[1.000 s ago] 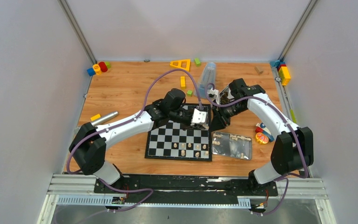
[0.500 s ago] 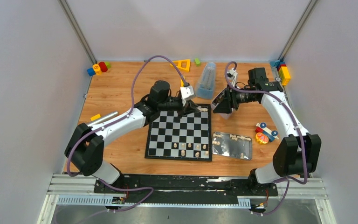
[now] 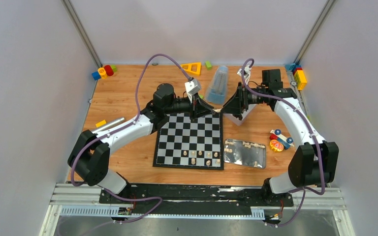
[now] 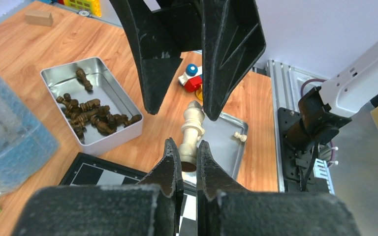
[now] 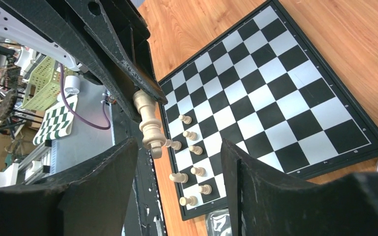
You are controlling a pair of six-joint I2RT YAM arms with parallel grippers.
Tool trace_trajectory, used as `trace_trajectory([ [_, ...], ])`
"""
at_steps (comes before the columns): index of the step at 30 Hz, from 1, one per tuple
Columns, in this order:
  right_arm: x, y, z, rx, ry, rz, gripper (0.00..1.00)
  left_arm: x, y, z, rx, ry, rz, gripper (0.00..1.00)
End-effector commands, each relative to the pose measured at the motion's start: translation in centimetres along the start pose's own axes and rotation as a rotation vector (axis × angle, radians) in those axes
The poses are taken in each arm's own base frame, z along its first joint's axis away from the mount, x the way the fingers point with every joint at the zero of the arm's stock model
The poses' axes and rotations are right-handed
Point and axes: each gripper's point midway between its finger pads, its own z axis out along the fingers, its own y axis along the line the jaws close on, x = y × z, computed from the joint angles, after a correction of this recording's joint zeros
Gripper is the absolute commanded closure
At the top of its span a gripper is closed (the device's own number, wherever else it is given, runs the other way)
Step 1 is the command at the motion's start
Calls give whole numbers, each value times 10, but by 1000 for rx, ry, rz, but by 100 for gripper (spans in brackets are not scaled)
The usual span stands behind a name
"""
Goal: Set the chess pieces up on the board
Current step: Pick up the chess piece from the storage box.
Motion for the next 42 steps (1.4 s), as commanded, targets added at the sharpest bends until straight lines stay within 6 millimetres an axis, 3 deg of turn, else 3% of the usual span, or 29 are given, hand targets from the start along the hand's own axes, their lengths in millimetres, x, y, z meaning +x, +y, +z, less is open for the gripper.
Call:
trace_trajectory([
  [1, -11, 14, 2, -79, -34, -36, 39, -17, -9, 2, 40, -58, 0, 100],
  [8, -12, 22, 6, -126, -30, -36, 53, -14, -7, 4, 38, -55, -4, 100],
  [19, -13, 30, 9, -155, -26, -47, 87, -11, -5, 5, 38, -50, -9, 100],
  [24, -15, 29, 6, -110, -30, -79, 98, -9, -4, 2, 16, -42, 21, 79],
  [28, -16, 25, 3, -39, -25, -109, 100, -12, -4, -10, -9, -22, 98, 51],
  [31, -16, 23, 1, 24, 10, -145, 100, -9, 8, -30, -51, 32, 147, 29],
  [33, -10, 22, 4, 56, 56, -172, 100, -9, 20, -50, -97, 71, 178, 23],
  [38, 21, 38, 32, 101, 255, -280, 100, 7, 52, -115, -308, 237, 169, 16],
  [39, 29, 42, 39, 110, 305, -313, 100, 8, 67, -132, -389, 264, 181, 15],
  [42, 53, 52, 59, 130, 463, -385, 100, 15, 85, -179, -560, 330, 133, 13],
])
